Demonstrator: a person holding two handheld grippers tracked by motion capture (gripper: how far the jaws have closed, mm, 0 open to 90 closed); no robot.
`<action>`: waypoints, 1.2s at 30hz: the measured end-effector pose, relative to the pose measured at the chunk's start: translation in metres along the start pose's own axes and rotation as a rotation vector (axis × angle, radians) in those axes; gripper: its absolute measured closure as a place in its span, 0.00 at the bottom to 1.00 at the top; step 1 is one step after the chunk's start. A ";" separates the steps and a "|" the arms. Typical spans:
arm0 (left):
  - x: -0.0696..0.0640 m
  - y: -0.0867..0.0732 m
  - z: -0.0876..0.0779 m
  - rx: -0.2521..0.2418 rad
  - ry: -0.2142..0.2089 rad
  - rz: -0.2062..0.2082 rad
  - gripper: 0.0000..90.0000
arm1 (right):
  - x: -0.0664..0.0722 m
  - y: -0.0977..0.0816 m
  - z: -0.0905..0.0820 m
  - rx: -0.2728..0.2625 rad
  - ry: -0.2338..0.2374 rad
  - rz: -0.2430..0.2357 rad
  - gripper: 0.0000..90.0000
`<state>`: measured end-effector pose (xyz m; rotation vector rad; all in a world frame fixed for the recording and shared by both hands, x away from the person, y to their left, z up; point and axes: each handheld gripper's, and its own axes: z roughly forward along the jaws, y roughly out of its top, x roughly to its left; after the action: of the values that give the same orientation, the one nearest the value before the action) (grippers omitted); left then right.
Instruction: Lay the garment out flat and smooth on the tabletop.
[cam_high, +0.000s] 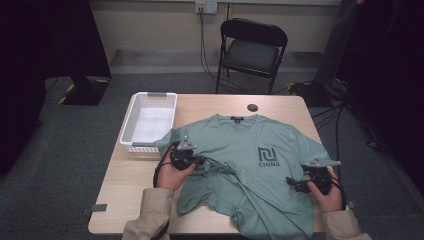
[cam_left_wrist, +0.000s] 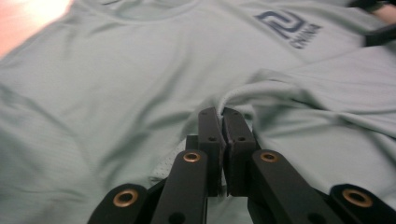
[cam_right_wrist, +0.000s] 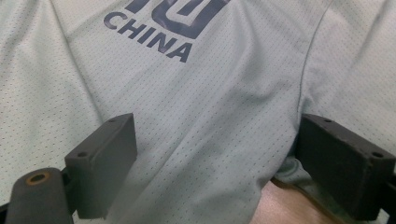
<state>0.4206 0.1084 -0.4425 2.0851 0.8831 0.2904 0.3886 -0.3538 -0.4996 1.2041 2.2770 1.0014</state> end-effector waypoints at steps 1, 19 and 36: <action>0.004 0.002 0.001 0.001 0.010 -0.008 0.98 | 0.000 0.000 0.000 0.000 0.000 0.000 0.13; -0.033 -0.067 -0.020 0.047 0.083 -0.024 0.72 | 0.000 0.000 0.000 0.001 -0.001 -0.002 0.13; -0.050 -0.099 -0.042 0.123 -0.012 -0.016 1.00 | 0.000 0.000 0.000 0.001 -0.001 -0.003 0.13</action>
<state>0.3156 0.1407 -0.4875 2.1896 0.9301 0.2196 0.3886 -0.3536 -0.4997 1.2017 2.2784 0.9984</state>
